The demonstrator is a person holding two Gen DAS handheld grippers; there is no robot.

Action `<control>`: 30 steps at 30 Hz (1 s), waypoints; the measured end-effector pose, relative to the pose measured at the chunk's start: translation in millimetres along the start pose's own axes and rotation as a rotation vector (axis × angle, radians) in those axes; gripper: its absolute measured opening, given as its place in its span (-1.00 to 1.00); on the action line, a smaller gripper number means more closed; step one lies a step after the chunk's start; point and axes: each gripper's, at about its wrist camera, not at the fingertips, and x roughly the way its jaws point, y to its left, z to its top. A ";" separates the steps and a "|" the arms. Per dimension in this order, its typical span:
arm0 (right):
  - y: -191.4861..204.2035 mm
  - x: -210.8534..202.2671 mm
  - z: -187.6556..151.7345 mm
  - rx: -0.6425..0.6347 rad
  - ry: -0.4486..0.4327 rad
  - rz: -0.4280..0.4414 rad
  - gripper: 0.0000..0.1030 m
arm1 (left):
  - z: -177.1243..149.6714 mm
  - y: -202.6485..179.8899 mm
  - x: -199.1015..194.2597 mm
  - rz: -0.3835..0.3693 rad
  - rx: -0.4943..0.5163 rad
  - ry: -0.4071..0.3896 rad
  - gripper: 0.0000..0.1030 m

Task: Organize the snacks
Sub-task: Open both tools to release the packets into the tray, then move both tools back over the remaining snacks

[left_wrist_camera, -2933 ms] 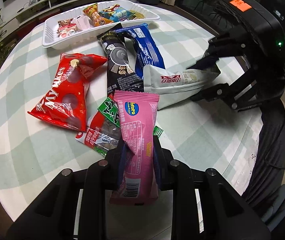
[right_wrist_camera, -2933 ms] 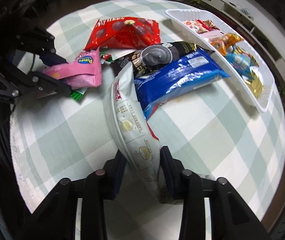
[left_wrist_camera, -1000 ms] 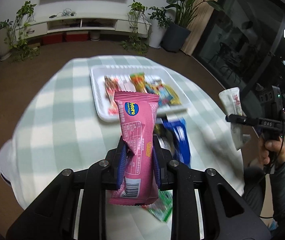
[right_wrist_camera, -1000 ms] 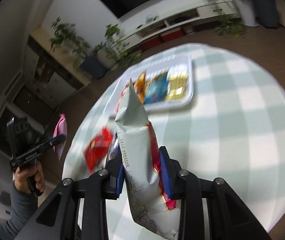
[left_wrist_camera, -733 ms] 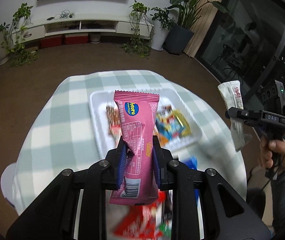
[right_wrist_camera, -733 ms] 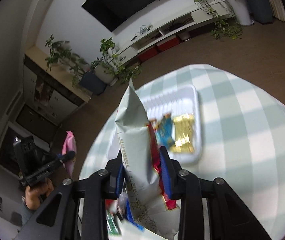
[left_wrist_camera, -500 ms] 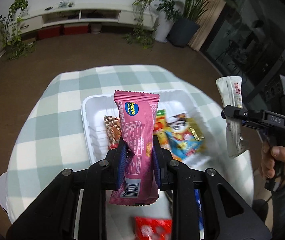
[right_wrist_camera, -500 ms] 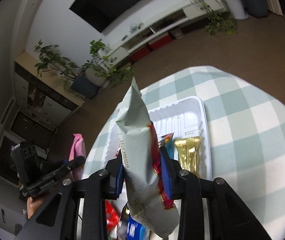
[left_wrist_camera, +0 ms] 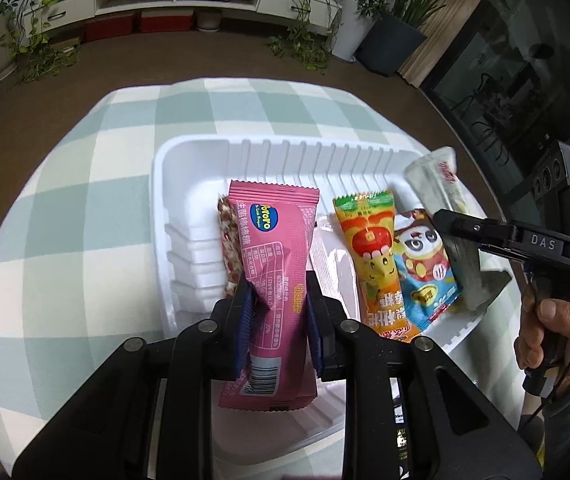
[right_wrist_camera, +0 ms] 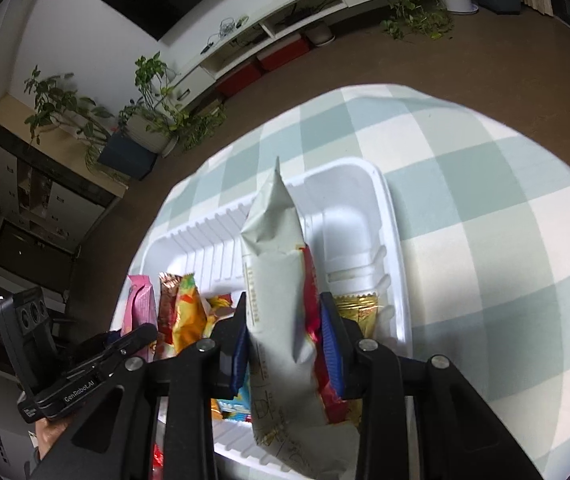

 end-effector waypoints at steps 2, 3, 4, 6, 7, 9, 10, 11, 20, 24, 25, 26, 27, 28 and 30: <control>-0.2 0.8 -1.1 -0.005 -0.004 -0.007 -0.28 | -2.6 -1.0 2.7 0.010 0.006 0.002 -0.56; -0.3 0.2 -1.6 -0.004 -0.007 -0.005 -0.25 | -4.2 -1.7 4.3 0.013 0.007 0.006 -0.55; -0.2 -0.2 -2.2 -0.004 -0.009 -0.009 -0.25 | -5.6 -2.3 5.5 0.015 0.009 0.010 -0.52; 0.3 -0.6 -3.3 -0.007 -0.009 -0.018 -0.15 | -9.2 -5.3 6.3 0.025 0.014 0.023 -0.40; 1.2 -1.1 -3.2 -0.009 -0.011 -0.022 -0.10 | -10.8 -6.0 6.7 0.027 0.016 0.026 -0.23; 3.0 -4.1 -4.9 -0.021 -0.021 -0.037 0.08 | -12.7 -7.1 4.9 0.032 0.018 0.019 0.10; 2.8 -4.6 -4.6 -0.024 -0.024 -0.040 0.10 | -13.7 -8.0 3.1 0.031 0.020 0.012 0.16; 2.7 -5.9 -5.0 -0.024 -0.027 -0.040 0.14 | -14.3 -8.9 1.5 0.028 0.022 0.011 0.18; 9.7 -43.0 -19.3 -0.043 -0.093 -0.016 0.31 | -25.4 -17.3 -39.5 0.037 0.038 -0.043 0.59; 15.9 -85.5 -40.9 -0.052 -0.166 0.031 0.66 | -41.5 -23.6 -80.5 0.045 0.060 -0.109 0.95; 17.7 -93.1 -47.0 -0.059 -0.179 0.038 0.70 | -47.6 -26.5 -90.4 0.050 0.074 -0.129 0.99; 20.1 -103.7 -56.8 -0.071 -0.192 0.050 0.77 | -55.5 -30.3 -100.6 0.052 0.094 -0.145 0.99; 21.6 -112.4 -66.4 -0.084 -0.203 0.063 0.81 | -66.0 -34.5 -111.1 0.052 0.116 -0.160 0.99; 23.7 -121.9 -81.9 -0.099 -0.214 0.078 0.84 | -72.8 -36.1 -117.6 0.052 0.127 -0.167 0.99; 24.9 -134.2 -111.6 -0.122 -0.222 0.094 0.90 | -94.8 -42.4 -131.2 0.041 0.165 -0.178 0.99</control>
